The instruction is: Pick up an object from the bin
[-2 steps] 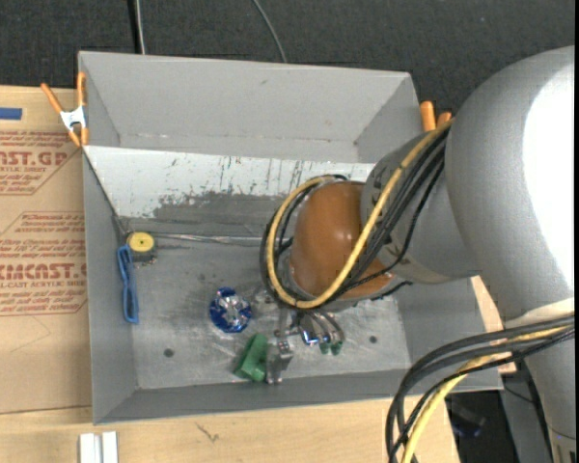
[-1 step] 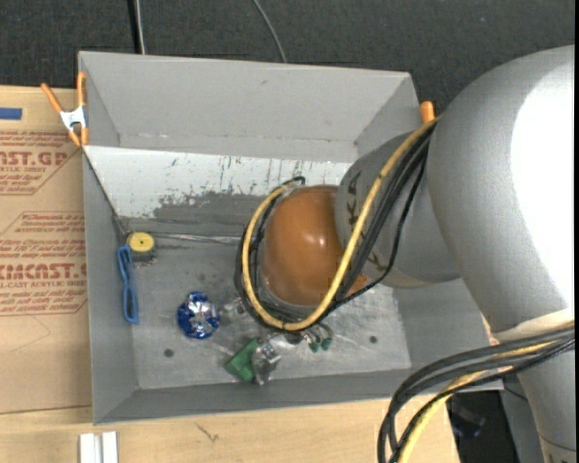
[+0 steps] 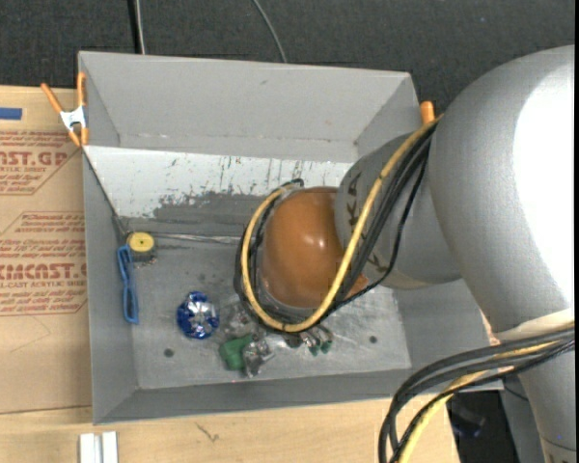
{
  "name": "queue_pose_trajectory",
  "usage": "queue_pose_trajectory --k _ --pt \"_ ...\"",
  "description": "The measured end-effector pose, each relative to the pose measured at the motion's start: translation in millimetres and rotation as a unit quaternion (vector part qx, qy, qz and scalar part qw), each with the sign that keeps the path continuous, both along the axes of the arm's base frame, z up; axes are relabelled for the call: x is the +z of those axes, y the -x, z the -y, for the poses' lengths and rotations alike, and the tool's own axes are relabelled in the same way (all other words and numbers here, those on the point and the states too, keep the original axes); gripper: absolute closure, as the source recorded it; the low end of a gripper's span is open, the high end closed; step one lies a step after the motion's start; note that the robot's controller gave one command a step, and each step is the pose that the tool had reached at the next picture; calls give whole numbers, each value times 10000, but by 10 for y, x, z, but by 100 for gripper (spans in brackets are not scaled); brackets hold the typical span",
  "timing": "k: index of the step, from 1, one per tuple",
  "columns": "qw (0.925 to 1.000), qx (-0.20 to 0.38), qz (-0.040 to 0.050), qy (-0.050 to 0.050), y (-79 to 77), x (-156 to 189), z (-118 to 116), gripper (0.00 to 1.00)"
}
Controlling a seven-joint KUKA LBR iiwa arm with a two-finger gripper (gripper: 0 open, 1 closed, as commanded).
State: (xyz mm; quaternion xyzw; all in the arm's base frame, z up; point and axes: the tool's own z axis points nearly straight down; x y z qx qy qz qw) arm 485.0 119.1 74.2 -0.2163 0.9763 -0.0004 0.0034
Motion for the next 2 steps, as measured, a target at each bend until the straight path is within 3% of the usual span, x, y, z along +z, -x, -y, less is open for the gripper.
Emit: queue_pose_trajectory --k 1,2 --pt "10000 46 9 -5 -41 1026 192 100" --pt "9820 1890 1 1 37 1752 -56 100"
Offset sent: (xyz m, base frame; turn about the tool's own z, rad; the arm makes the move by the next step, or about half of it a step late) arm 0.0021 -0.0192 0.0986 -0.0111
